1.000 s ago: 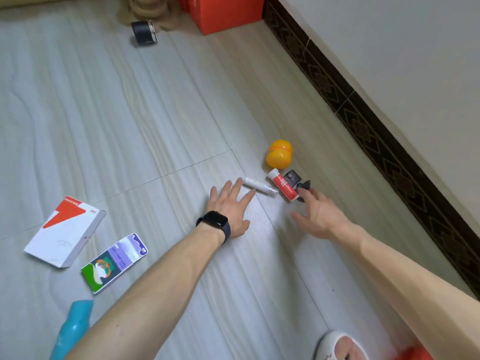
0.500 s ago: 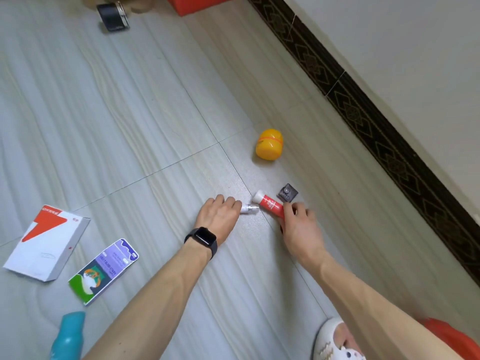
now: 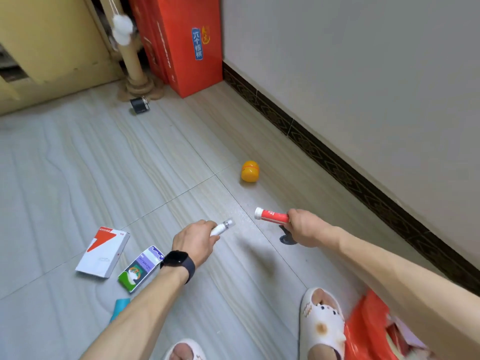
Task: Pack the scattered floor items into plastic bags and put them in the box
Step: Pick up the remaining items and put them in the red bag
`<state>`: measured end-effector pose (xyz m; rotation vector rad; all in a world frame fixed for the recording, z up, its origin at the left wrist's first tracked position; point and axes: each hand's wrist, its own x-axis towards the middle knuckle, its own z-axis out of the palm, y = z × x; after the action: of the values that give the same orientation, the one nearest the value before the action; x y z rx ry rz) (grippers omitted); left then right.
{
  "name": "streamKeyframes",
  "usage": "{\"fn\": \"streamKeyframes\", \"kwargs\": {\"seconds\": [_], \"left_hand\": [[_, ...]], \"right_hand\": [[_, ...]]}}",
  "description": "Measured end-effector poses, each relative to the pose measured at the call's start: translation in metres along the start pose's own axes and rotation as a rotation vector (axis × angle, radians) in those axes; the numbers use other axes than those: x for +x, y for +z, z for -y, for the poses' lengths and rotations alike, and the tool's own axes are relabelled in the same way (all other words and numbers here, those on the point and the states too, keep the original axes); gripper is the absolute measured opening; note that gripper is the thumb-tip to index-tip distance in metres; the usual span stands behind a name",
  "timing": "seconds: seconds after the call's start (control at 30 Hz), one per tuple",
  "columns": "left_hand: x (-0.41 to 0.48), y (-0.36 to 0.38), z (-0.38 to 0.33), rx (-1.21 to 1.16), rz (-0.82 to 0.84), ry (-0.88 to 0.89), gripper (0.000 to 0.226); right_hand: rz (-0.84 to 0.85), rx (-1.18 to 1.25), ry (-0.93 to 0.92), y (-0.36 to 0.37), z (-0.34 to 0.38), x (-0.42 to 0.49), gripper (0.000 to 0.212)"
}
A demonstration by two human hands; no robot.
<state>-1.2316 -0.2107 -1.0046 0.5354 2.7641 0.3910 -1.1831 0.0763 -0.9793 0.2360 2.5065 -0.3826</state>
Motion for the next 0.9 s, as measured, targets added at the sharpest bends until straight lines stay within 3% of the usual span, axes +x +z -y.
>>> {"fn": "streamKeyframes", "kwargs": {"seconds": [0.17,0.3,0.43,0.67,0.9], "left_hand": [[-0.021,-0.078,-0.063,-0.022,-0.077,0.113,0.018],[-0.04,-0.114,-0.118,0.005,-0.103,0.284,0.017],[-0.062,-0.123,-0.176,0.052,-0.082,0.444,0.02],[-0.092,-0.066,-0.273,0.158,0.048,0.653,0.024],[-0.104,0.031,-0.331,0.183,0.276,0.781,0.02]], "right_hand": [[-0.166,0.279,0.007,-0.036,-0.008,-0.095,0.019],[-0.374,0.686,0.018,-0.03,-0.026,-0.188,0.007],[-0.533,0.999,0.147,0.012,-0.064,-0.267,0.018],[-0.577,1.074,0.524,0.111,-0.157,-0.345,0.015],[-0.54,1.215,0.709,0.177,-0.195,-0.353,0.018]]}}
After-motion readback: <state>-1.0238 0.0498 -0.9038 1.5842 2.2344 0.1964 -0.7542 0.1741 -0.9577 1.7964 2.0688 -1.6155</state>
